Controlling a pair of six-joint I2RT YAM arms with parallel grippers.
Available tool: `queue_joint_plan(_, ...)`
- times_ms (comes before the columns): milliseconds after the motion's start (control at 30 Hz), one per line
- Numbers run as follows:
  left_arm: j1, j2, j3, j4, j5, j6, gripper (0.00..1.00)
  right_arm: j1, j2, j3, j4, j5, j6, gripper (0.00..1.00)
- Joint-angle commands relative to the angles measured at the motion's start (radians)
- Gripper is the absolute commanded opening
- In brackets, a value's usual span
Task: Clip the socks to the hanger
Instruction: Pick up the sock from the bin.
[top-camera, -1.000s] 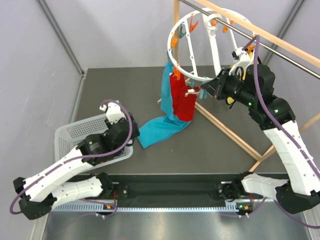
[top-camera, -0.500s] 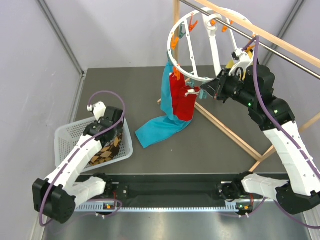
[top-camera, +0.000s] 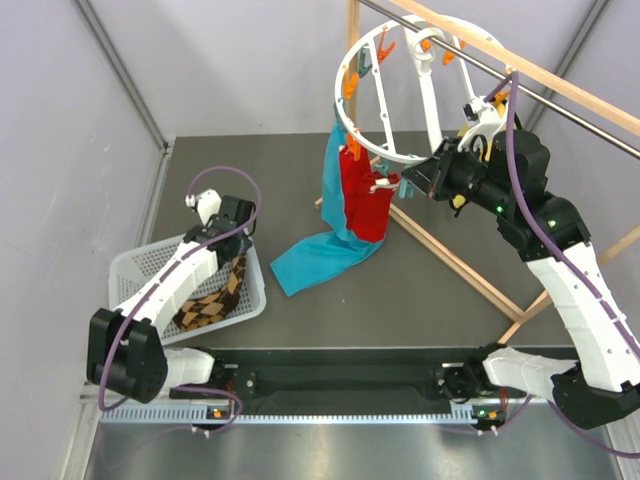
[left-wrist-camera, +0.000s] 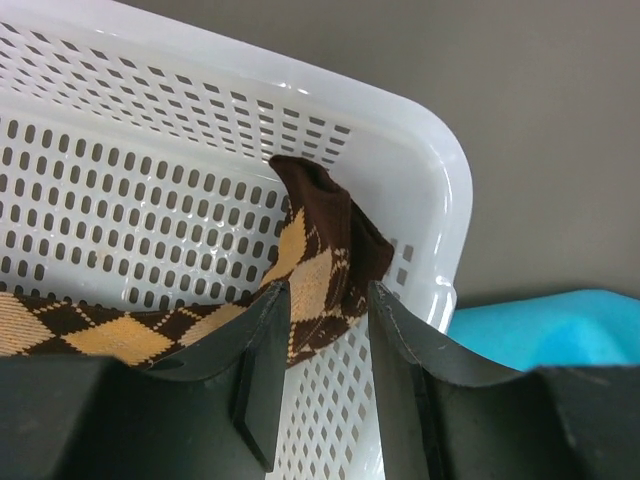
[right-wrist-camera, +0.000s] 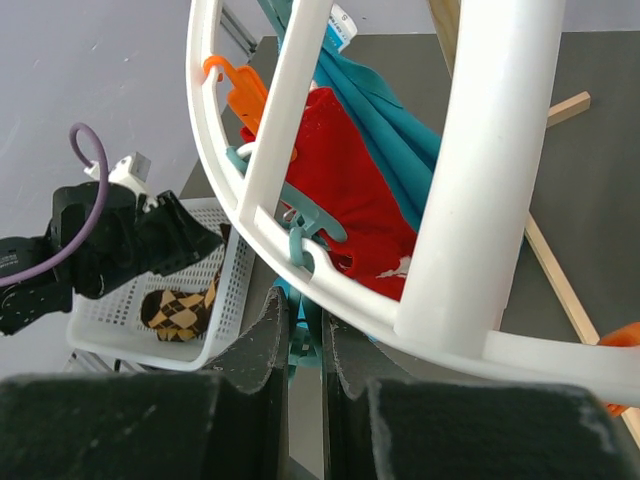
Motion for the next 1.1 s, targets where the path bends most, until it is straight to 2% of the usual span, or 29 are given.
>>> queue_joint_plan(0, 0.017, 0.007, 0.014, 0.082, -0.040, -0.003, 0.42, 0.004, -0.014, 0.009, -0.037, -0.035, -0.004, 0.00)
queue_joint_plan(267, 0.040, 0.096, 0.023, 0.154, -0.016, 0.034, 0.40, 0.004, -0.014, 0.020, -0.043, -0.034, -0.004, 0.00)
queue_joint_plan(300, 0.040, 0.105, 0.020, 0.151, -0.014, 0.031, 0.35, 0.004, -0.012, 0.018, -0.043, -0.035, -0.004, 0.00)
queue_joint_plan(400, 0.040, 0.099, -0.018, 0.175, -0.034, 0.014, 0.31, 0.004, -0.014, 0.020, -0.043, -0.035, -0.001, 0.00)
queue_joint_plan(467, 0.040, 0.087, -0.026, 0.186, -0.039, 0.023, 0.25, 0.006, -0.014, 0.023, -0.043, -0.038, -0.001, 0.00)
queue_joint_plan(633, 0.040, 0.021, 0.035, 0.109, -0.099, 0.060, 0.00, 0.004, -0.017, 0.026, -0.047, -0.041, -0.001, 0.00)
queue_joint_plan(733, 0.040, -0.083, 0.115, 0.001, -0.090, 0.102, 0.00, 0.004, -0.018, 0.027, -0.050, -0.040, -0.004, 0.00)
queue_joint_plan(800, 0.040, -0.158, 0.168, -0.015, -0.048, 0.129, 0.00, 0.004, -0.018, 0.029, -0.052, -0.040, -0.006, 0.00)
queue_joint_plan(867, 0.040, -0.292, 0.191, 0.014, 0.100, 0.186, 0.00, 0.004, -0.017, 0.027, -0.051, -0.041, -0.006, 0.00)
queue_joint_plan(900, 0.040, -0.389, 0.185, 0.113, 0.262, 0.241, 0.00, 0.006, -0.017, 0.027, -0.052, -0.043, -0.006, 0.00)
queue_joint_plan(967, 0.040, -0.476, 0.135, 0.271, 0.501, 0.283, 0.00, 0.006, -0.017, 0.031, -0.052, -0.043, -0.007, 0.00)
queue_joint_plan(1000, 0.040, -0.528, 0.123, 0.407, 0.621, 0.286, 0.00, 0.004, -0.017, 0.029, -0.051, -0.043, -0.009, 0.00)
queue_joint_plan(1033, 0.040, -0.538, 0.116, 0.472, 0.838, 0.266, 0.00, 0.004, -0.018, 0.031, -0.049, -0.044, -0.007, 0.00)
queue_joint_plan(1067, 0.040, -0.538, 0.116, 0.523, 0.928, 0.240, 0.00, 0.004, -0.017, 0.031, -0.046, -0.046, -0.007, 0.00)
